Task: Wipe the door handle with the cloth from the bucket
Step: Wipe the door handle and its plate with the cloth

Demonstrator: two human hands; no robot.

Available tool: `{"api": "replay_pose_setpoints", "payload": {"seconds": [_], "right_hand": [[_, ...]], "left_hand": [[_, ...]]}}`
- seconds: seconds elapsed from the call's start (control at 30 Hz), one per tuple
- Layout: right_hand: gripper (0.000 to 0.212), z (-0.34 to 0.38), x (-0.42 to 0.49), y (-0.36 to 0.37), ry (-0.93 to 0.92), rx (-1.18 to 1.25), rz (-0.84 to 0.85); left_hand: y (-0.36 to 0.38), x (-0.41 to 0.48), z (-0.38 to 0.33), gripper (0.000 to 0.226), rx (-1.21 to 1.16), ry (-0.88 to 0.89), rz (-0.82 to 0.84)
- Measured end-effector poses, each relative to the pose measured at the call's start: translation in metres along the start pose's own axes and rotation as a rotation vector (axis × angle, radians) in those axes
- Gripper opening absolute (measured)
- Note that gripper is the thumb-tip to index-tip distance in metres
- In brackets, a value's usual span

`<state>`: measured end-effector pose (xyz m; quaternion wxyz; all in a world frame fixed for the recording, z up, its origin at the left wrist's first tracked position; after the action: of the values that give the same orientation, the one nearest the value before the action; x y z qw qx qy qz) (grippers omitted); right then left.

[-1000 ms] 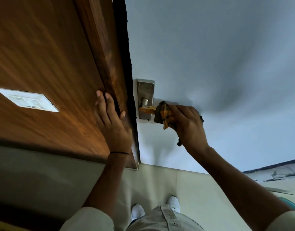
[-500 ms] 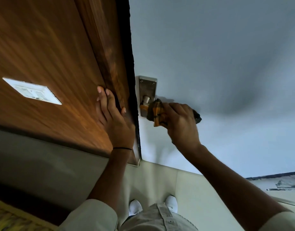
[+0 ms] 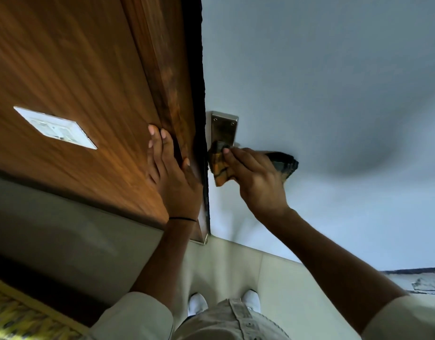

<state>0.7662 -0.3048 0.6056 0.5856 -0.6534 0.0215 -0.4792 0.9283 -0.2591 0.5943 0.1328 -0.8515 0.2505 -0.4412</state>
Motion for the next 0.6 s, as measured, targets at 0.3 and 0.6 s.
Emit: {"api": "replay_pose_setpoints", "payload": {"seconds": [0.3,0.6], "right_hand": [[0.054,-0.016,-0.017,-0.017,-0.088,-0.061,0.033],[0.056,-0.013,-0.020,-0.015,-0.087,-0.024,0.064]], "left_hand": [[-0.001,0.000,-0.003,0.057,-0.019,-0.012,0.003],[-0.003,-0.001,0.000,0.058,-0.037,-0.026,-0.017]]}}
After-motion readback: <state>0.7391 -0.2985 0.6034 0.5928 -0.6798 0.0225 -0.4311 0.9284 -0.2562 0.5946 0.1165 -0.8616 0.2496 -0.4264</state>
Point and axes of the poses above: each hand's wrist, its own x-axis towards the middle knuckle, its own y-axis out of the palm, z = x × y, the point moved 7 cm from there along x, towards the middle knuckle, and after that the axes turned 3 degrees about z, right-handed, at the moved point
